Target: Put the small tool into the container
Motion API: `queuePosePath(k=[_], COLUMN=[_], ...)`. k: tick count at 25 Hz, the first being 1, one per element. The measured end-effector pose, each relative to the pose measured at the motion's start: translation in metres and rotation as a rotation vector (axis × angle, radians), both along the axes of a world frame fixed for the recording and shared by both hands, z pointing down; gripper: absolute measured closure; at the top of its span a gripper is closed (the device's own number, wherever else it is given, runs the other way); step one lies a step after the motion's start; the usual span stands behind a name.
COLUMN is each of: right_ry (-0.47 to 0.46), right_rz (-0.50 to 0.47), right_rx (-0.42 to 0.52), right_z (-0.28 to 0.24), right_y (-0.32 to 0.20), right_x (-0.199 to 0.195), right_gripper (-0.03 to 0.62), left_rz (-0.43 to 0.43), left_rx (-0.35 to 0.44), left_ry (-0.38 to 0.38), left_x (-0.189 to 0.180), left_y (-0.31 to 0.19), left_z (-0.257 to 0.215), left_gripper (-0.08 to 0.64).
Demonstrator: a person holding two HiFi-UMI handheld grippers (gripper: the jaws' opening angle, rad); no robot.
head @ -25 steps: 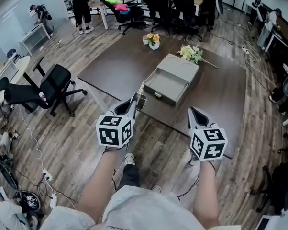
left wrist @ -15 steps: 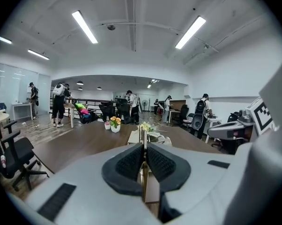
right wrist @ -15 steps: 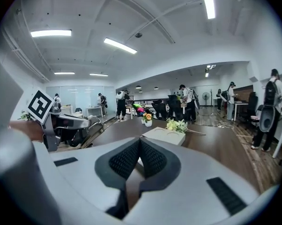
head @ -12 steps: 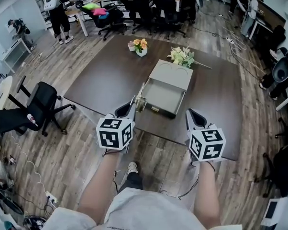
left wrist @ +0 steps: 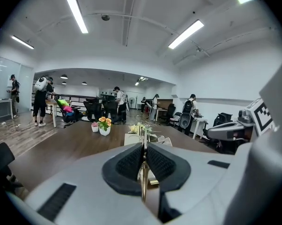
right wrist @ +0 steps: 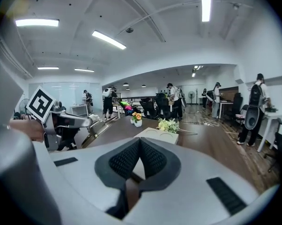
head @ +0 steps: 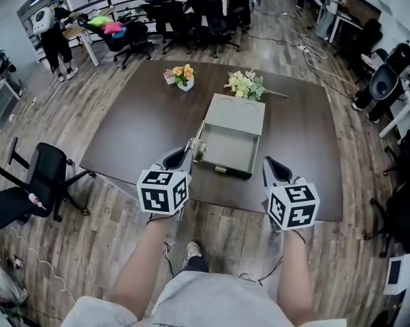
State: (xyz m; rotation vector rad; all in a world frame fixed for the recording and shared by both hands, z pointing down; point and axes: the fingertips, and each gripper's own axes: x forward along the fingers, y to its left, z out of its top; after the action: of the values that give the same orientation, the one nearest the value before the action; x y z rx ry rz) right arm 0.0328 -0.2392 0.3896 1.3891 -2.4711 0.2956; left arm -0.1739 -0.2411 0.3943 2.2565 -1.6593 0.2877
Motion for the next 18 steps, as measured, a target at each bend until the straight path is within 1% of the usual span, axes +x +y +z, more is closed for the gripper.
queuePosePath(k=[13, 18], right_ry=[0.019, 0.027], right_rz=[0.131, 0.168], right_rx=[-0.013, -0.019], right_z=[-0.002, 0.003], right_y=[-0.025, -0.035], right_x=[-0.024, -0.034], right_gripper=[0.588, 0.588], left_rz=[0.148, 0.193], left_rx=[-0.014, -0.018], left_ry=[0.017, 0.020], left_x=[-0.018, -0.024], left_y=[-0.050, -0.068], left_z=[0.006, 0.012], left_gripper=[0.537, 0.537])
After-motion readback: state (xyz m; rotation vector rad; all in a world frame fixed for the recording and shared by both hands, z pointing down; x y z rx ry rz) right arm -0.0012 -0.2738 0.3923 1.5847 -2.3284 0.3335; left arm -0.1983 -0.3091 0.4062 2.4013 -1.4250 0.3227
